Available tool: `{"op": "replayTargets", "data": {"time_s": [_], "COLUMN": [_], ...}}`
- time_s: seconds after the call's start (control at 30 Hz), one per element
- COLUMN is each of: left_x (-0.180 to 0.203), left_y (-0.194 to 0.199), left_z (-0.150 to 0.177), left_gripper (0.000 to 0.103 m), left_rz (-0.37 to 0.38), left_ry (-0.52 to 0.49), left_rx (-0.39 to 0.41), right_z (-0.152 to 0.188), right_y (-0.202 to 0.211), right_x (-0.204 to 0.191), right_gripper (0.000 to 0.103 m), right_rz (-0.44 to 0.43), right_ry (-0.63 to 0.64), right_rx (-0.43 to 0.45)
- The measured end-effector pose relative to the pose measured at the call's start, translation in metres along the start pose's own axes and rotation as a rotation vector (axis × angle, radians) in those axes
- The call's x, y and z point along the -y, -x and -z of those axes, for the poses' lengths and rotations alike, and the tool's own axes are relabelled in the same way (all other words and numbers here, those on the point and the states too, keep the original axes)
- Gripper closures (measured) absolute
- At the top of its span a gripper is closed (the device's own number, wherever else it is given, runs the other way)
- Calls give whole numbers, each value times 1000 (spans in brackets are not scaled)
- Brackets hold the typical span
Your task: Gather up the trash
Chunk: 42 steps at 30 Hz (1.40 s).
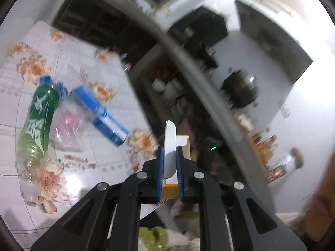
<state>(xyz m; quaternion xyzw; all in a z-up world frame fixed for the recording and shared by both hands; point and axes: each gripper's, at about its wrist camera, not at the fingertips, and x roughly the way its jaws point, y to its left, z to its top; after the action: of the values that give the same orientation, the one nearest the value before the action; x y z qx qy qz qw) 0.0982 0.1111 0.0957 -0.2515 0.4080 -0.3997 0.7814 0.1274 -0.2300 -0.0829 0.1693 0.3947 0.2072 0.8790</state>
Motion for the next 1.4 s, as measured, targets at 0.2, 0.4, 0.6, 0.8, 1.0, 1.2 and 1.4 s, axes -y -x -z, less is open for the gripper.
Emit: {"op": "replayTargets", "data": {"time_s": [0.2, 0.4, 0.6, 0.8, 1.0, 1.2, 1.4], "left_x": [-47, -32, -15, -36, -46, -40, -43], "left_y": [-81, -85, -77, -80, -98, -135, -169], "left_z": [3, 12, 45, 63, 58, 55, 61], "left_gripper": [84, 59, 44, 36, 21, 9, 8], "left_rz": [-283, -358, -391, -436, -440, -568, -708], "left_ry": [6, -66, -123, -37, 0, -17, 21], "left_rx": [-154, -95, -163, -182, -192, -188, -174], "right_z": [22, 25, 31, 55, 67, 75, 84], "right_y": [22, 33, -5, -34, -14, 24, 55], "right_x": [28, 30, 7, -41, -55, -19, 5], "right_gripper": [23, 23, 23, 22, 22, 22, 22], "right_rz": [5, -54, -201, -291, -330, -231, -175], "right_ry": [-113, -137, -129, -15, 52, -77, -176], "right_rx": [14, 29, -75, -226, -220, -130, -67]}}
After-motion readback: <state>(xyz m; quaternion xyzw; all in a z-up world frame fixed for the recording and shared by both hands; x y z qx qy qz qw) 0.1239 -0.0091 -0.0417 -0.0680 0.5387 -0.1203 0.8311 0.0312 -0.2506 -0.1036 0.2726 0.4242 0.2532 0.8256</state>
